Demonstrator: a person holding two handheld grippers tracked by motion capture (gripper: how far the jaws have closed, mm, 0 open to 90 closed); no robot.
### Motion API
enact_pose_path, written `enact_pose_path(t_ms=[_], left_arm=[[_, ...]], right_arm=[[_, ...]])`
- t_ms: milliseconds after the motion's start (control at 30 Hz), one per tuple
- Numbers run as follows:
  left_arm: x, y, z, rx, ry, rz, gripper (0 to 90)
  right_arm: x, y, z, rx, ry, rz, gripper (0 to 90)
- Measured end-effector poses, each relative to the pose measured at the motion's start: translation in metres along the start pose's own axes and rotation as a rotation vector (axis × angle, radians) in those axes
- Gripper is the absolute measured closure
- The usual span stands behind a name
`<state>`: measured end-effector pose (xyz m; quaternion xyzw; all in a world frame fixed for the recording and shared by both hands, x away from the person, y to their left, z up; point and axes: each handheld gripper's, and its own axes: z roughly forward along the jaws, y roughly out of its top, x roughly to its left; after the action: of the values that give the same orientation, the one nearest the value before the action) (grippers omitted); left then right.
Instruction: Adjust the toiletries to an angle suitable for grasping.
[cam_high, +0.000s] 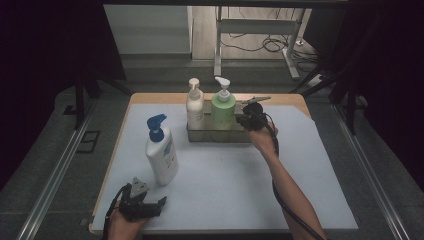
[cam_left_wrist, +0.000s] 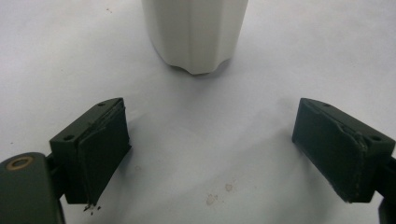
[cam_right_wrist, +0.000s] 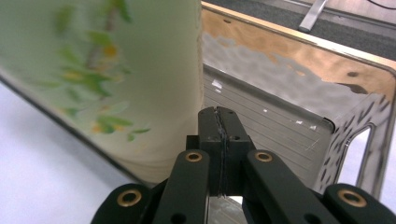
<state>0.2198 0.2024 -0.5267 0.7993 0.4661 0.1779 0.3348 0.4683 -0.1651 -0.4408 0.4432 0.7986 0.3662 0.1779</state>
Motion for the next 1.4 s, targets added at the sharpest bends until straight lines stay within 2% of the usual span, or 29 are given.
enact_pose_path(t_ms=[233, 467, 933, 1400], left_arm=[[0.000, 0.000, 0.000, 0.000, 0.000, 0.000, 10.5], [0.000, 0.000, 0.000, 0.000, -0.001, -0.002, 10.6], [0.000, 0.000, 0.000, 0.000, -0.001, -0.002, 10.5], [0.000, 0.000, 0.000, 0.002, -0.002, -0.002, 10.5]], right_arm=[[0.000, 0.003, 0.012, 0.007, 0.003, 0.020, 89.3], [-0.001, 0.003, 0.016, 0.014, 0.024, 0.067, 89.4], [0.016, 0.006, 0.024, 0.016, 0.059, 0.044, 89.4], [0.022, 0.006, 0.023, 0.021, 0.031, 0.026, 89.7]])
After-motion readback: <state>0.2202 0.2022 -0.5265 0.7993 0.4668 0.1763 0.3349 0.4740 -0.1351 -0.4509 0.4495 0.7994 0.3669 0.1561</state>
